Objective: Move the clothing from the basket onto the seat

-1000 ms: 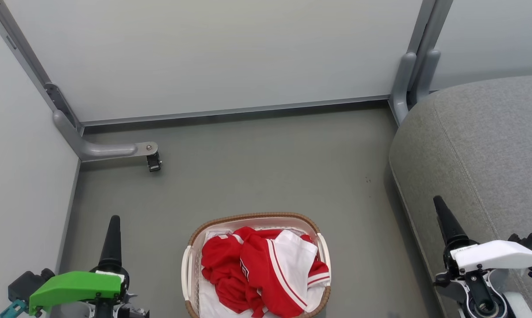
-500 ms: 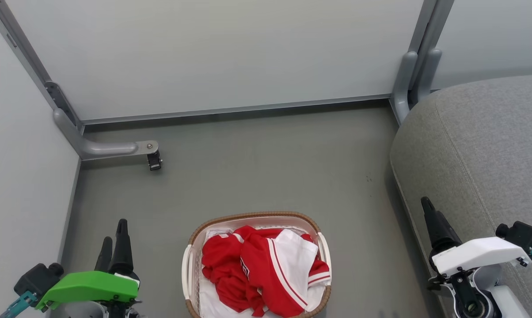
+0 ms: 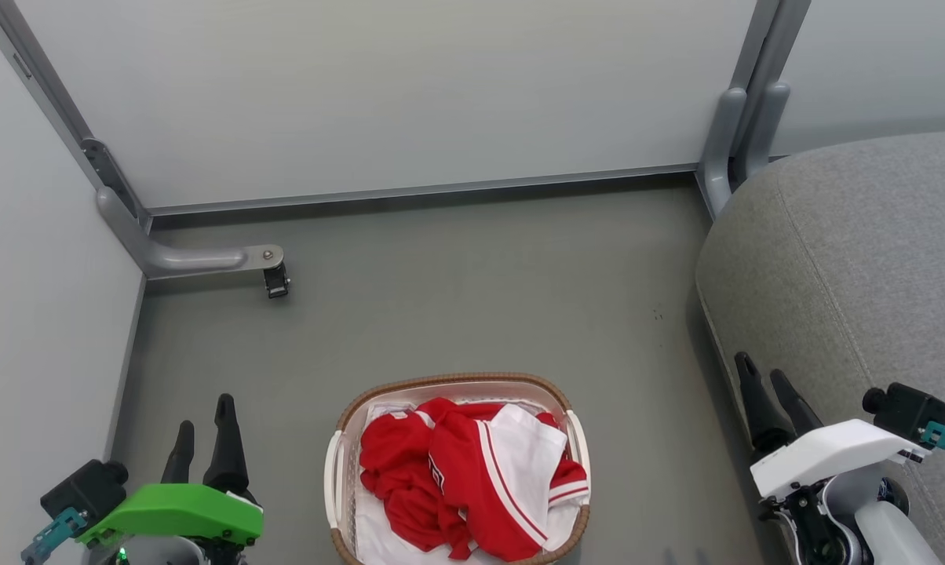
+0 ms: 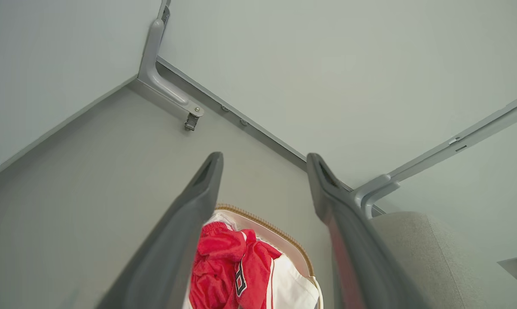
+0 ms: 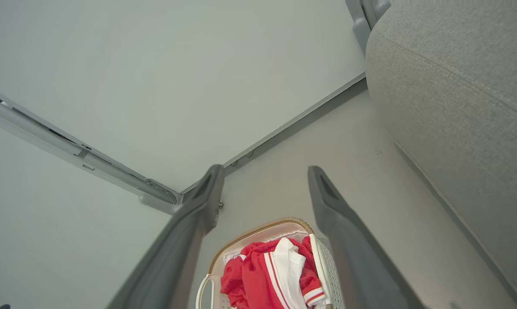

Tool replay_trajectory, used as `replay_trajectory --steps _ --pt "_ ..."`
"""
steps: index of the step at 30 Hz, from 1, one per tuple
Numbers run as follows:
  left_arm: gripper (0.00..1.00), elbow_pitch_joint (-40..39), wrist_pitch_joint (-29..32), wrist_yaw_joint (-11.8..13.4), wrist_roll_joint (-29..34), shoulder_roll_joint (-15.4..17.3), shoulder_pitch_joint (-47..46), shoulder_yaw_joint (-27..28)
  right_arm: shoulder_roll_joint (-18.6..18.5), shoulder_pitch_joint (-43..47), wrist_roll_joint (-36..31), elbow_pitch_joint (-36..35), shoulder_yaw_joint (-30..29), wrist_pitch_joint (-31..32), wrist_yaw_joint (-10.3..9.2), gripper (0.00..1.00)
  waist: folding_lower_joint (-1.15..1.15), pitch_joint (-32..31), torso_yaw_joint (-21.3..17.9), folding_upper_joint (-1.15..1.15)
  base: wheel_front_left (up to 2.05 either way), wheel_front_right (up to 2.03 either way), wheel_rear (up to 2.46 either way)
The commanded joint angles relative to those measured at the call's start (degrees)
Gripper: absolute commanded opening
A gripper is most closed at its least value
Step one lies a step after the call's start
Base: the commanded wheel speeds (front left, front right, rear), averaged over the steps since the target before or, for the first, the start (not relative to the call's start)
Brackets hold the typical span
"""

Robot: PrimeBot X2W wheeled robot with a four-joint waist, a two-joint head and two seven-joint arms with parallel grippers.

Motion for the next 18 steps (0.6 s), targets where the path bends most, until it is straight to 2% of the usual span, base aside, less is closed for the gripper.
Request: replay_trajectory --steps 1,18 --pt "1.0 -0.4 -0.6 0.3 2.2 0.7 -1.0 -0.3 -0.6 -1.7 -2.2 -0.4 0.4 -0.8 0.02 1.0 0.0 0.1 0.0 0.0 0.0 0.0 0.0" --pt "1.0 0.9 -3.6 1.3 14.9 0.9 -1.4 -2.5 -0.8 -2.2 -14.9 0.5 1.9 -3.7 0.02 1.0 0.0 0.2 0.3 0.0 0.0 0.0 0.0"
